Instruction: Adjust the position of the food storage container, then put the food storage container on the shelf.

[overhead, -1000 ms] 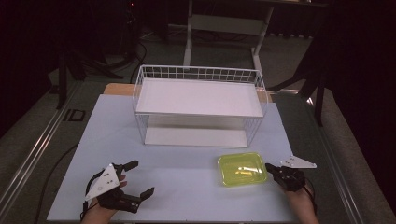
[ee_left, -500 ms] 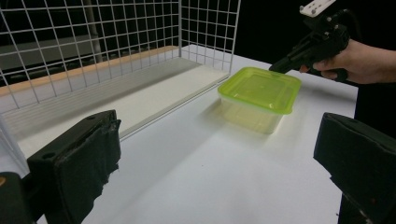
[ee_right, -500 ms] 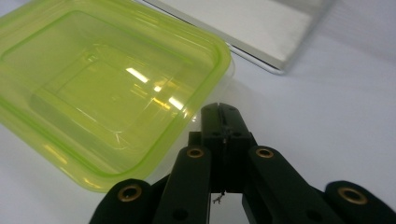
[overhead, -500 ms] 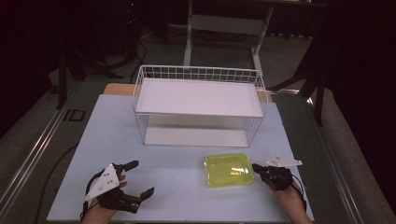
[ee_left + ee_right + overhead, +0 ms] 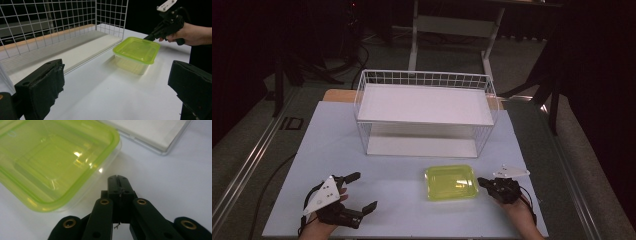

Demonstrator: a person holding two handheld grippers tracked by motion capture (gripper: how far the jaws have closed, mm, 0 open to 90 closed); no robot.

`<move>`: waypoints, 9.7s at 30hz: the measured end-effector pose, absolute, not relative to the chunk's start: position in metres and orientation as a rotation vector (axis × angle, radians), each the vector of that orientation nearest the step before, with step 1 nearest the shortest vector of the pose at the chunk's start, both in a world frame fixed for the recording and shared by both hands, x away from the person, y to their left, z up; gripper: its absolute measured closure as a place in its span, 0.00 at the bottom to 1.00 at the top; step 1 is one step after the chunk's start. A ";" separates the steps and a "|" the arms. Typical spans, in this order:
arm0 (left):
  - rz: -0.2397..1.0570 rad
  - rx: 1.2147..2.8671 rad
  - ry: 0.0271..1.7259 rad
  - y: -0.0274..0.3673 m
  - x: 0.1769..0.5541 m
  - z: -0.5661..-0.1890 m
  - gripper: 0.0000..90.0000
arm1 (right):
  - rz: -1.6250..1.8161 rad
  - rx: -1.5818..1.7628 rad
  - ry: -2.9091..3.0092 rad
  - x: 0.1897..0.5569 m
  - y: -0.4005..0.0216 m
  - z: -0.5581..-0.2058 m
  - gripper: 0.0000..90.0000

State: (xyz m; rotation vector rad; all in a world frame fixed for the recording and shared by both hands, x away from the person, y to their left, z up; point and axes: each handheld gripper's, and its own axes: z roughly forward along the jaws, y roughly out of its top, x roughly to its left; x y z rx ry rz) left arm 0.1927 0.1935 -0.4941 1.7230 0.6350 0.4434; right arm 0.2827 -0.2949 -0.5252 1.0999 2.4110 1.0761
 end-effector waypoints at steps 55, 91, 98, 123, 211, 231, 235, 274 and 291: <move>0.438 1.694 0.677 0.196 0.193 -0.494 0.02 | 1.086 0.941 2.552 0.291 -0.219 -0.517 1.00; 0.241 1.858 0.737 0.158 0.241 -0.455 0.02 | 1.313 0.858 2.349 0.263 -0.203 -0.456 0.19; 0.147 1.919 0.851 0.142 0.255 -0.471 0.02 | 1.339 1.017 2.469 0.273 -0.197 -0.464 0.15; -0.183 1.856 1.217 0.135 0.286 -0.519 0.45 | 1.260 1.655 2.489 0.298 -0.195 -0.503 0.53; 0.106 1.725 1.267 0.115 0.346 -0.493 0.89 | 1.329 1.575 2.208 0.358 -0.187 -0.478 0.88; 0.166 1.738 1.252 0.113 0.364 -0.507 0.80 | 1.238 1.609 2.175 0.373 -0.176 -0.490 0.82; 0.196 1.756 1.251 0.112 0.367 -0.510 0.76 | 1.222 1.560 2.161 0.374 -0.175 -0.493 0.80; 0.238 1.742 0.934 0.139 0.304 -0.486 0.04 | 1.287 1.161 2.258 0.316 -0.139 -0.477 0.93; 0.271 1.736 0.941 0.157 0.266 -0.506 0.03 | 1.167 1.187 2.325 0.336 -0.107 -0.514 1.00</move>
